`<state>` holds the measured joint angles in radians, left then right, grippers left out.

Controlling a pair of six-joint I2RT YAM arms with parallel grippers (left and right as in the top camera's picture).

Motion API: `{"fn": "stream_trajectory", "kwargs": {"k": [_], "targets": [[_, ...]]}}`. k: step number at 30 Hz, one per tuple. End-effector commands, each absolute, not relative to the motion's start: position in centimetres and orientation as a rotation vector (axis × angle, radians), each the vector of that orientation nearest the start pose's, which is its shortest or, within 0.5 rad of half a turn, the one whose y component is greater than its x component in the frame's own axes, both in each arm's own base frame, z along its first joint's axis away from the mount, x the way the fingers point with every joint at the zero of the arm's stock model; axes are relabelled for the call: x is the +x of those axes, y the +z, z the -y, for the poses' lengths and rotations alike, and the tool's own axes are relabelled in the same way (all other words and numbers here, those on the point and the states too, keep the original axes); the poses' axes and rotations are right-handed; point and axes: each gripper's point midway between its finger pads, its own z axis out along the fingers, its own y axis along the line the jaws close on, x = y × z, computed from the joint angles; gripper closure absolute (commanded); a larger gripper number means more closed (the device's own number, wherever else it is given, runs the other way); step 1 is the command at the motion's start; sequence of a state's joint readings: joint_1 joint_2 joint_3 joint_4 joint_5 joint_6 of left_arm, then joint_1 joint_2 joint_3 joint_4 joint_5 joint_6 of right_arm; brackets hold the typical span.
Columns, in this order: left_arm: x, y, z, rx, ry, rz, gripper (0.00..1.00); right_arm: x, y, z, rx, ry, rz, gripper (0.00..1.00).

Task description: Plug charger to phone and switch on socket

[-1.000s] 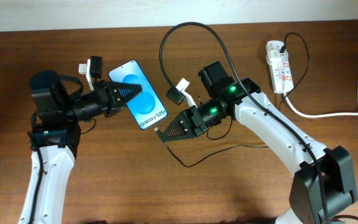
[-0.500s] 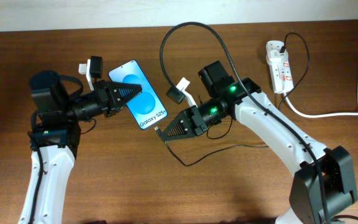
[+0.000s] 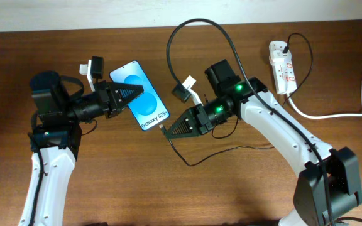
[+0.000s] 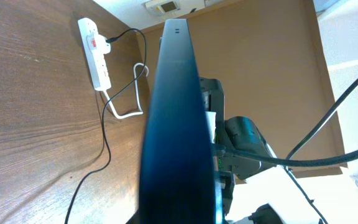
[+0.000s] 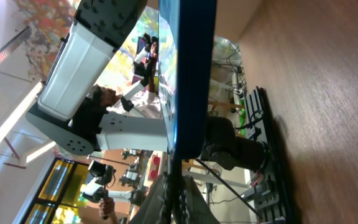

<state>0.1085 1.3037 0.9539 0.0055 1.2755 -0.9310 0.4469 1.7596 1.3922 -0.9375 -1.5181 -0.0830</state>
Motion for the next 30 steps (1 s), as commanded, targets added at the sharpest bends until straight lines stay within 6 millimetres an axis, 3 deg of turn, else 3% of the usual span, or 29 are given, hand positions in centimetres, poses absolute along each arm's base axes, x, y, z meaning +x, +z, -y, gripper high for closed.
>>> {"fn": "stream_trajectory", "kwargs": {"k": [1, 15, 30], "targets": [[33.38, 30.87, 12.99, -0.020, -1.722, -2.013, 1.00, 23.06, 26.49, -30.35, -0.900, 2.244, -2.102, 0.96], [33.42, 30.85, 12.98, -0.023, -1.719, -2.013, 1.00, 23.05, 26.47, -30.36, -0.834, 2.279, -2.173, 0.96], [33.42, 30.85, 12.98, -0.023, -1.719, -2.013, 1.00, 22.20, 26.46, -30.85, -0.873, 2.286, -2.167, 0.96]]}}
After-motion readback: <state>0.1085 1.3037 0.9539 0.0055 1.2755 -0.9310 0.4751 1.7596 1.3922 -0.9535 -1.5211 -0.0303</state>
